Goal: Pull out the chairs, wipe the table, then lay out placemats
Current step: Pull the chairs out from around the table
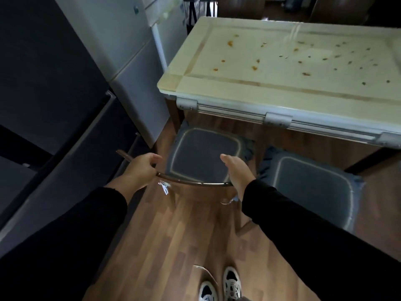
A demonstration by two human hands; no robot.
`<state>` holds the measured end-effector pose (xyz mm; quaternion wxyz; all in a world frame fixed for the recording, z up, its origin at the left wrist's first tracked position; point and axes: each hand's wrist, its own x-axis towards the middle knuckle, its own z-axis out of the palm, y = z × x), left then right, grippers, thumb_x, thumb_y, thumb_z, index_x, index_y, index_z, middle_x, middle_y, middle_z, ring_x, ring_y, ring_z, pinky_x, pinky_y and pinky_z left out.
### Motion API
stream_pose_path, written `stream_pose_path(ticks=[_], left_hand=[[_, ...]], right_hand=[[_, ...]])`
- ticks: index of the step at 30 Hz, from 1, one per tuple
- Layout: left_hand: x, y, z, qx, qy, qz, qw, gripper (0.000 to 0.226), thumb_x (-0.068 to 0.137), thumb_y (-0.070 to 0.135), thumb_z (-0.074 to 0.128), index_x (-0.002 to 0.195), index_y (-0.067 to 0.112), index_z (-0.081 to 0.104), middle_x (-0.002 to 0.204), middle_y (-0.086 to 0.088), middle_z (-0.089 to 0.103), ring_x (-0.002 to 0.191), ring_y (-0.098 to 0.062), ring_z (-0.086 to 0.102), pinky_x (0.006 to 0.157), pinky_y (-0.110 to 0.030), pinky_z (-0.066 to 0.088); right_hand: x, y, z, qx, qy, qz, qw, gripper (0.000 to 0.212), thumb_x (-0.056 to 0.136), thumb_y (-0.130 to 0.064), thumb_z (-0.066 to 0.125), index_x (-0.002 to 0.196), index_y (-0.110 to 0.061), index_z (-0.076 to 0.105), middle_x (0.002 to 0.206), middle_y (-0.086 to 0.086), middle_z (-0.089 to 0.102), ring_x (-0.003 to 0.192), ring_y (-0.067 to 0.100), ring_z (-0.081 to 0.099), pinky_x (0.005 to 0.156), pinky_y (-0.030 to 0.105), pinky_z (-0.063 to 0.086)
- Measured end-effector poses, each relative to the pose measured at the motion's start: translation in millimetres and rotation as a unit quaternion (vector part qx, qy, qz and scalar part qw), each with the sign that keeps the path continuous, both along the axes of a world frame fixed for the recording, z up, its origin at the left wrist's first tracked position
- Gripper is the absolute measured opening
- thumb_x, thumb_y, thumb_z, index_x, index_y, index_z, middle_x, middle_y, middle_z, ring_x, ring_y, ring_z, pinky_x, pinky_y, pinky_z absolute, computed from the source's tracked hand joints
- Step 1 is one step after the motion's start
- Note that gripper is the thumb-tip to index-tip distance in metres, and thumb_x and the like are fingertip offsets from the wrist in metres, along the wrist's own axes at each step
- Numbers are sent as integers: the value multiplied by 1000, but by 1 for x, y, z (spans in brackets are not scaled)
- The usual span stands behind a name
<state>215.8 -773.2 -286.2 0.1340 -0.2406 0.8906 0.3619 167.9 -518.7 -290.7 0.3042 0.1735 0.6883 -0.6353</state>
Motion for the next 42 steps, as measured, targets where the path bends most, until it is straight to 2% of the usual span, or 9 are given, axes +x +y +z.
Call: stream_pose_path(ticks=[8, 14, 17, 20, 25, 30, 33, 35, 42], left_hand=[[-10, -26, -8, 18, -44, -131, 990, 62, 81, -3, 70, 137, 21, 56, 135, 6, 56, 124, -11, 51, 95, -23, 44], [-32, -62, -15, -196, -88, -338, 916, 43, 84, 26, 70, 124, 40, 65, 114, 12, 66, 102, -10, 60, 86, -27, 52], [-39, -68, -19, -189, -112, -376, 900, 32, 88, 26, 63, 116, 41, 69, 104, 14, 68, 99, -9, 61, 86, -27, 52], [-46, -75, -24, -183, -120, -415, 883, 29, 87, 35, 67, 115, 43, 69, 102, 17, 66, 98, -7, 61, 83, -25, 49], [-55, -75, -45, -298, -83, -492, 814, 30, 87, 42, 60, 116, 43, 66, 110, 15, 67, 104, -13, 63, 83, -30, 51], [-64, -84, -60, -292, -46, -523, 800, 26, 90, 39, 56, 113, 42, 66, 110, 17, 65, 105, -12, 61, 74, -25, 40], [-70, -88, -64, -276, -32, -524, 805, 25, 87, 37, 55, 108, 41, 67, 102, 16, 65, 98, -11, 61, 74, -25, 45], [-75, -90, -68, -262, -32, -524, 810, 24, 84, 36, 57, 104, 41, 69, 95, 16, 66, 92, -10, 63, 78, -28, 53], [-110, -90, -71, -251, -18, -527, 812, 26, 79, 39, 55, 100, 43, 70, 87, 17, 68, 87, -8, 64, 79, -32, 57]], right_hand=[[8, -23, -22, 121, 100, 65, 985, 63, 85, -65, 49, 116, -12, 60, 119, 11, 62, 115, 32, 56, 100, 47, 43], [11, -29, -29, 227, 106, 113, 961, 74, 80, -78, 48, 112, -13, 62, 113, 7, 66, 108, 26, 60, 95, 39, 44], [15, -27, -36, 316, 122, 154, 928, 65, 85, -78, 44, 109, -20, 62, 109, -5, 65, 117, 21, 57, 117, 53, 11], [15, -30, -38, 368, 119, 201, 900, 75, 79, -77, 50, 139, -31, 52, 146, -9, 53, 140, 18, 41, 117, 58, -12], [19, -34, -42, 493, 147, 336, 789, 75, 70, -70, 60, 137, -37, 52, 149, -4, 48, 150, 18, 21, 113, 69, -12], [13, -47, -52, 589, 199, 425, 658, 43, 80, -68, 60, 108, -35, 68, 111, -11, 69, 125, 19, 54, 116, 67, 2], [4, -49, -55, 584, 207, 413, 667, 32, 85, -60, 60, 97, -32, 70, 85, -11, 69, 85, 16, 65, 88, 37, 51], [0, -46, -55, 573, 216, 406, 678, 27, 85, -58, 61, 96, -35, 69, 78, -12, 66, 76, 14, 62, 66, 28, 50], [-32, -42, -55, 570, 225, 392, 686, 15, 84, -48, 64, 97, -43, 70, 74, -17, 66, 71, 6, 58, 55, 24, 36]])
